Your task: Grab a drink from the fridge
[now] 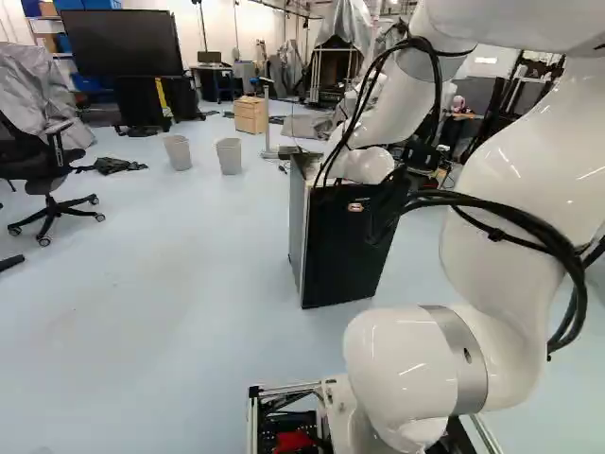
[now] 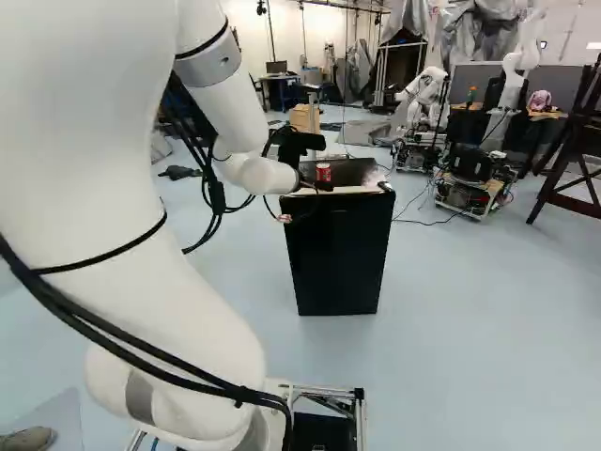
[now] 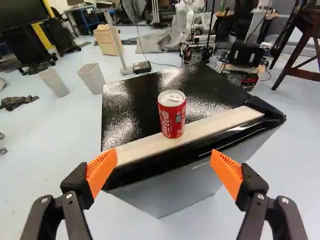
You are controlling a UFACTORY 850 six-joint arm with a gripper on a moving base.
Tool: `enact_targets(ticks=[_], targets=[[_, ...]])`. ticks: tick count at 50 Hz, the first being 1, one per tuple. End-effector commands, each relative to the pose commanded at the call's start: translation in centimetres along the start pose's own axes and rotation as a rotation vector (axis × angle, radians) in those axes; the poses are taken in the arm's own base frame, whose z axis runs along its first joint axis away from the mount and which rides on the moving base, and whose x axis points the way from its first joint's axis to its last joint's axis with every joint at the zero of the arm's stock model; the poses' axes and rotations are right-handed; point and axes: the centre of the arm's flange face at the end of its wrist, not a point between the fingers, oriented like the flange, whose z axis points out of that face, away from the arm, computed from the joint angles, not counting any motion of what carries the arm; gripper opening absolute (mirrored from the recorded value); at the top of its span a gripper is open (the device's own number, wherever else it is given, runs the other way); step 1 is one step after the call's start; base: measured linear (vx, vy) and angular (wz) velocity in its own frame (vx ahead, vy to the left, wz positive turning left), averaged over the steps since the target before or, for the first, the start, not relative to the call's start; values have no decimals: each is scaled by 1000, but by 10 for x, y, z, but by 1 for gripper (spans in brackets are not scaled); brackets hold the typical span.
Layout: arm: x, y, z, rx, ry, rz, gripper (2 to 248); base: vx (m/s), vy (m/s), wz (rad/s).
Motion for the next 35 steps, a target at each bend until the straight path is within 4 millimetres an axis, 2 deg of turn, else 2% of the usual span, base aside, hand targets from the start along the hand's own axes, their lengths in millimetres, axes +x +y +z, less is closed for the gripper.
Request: enact_targets(ticks=[17,35], targets=[[-2,1,9,-3,115,-6,247,0,0,0],[-16,2,19,-6,97,-13,247,0,0,0]])
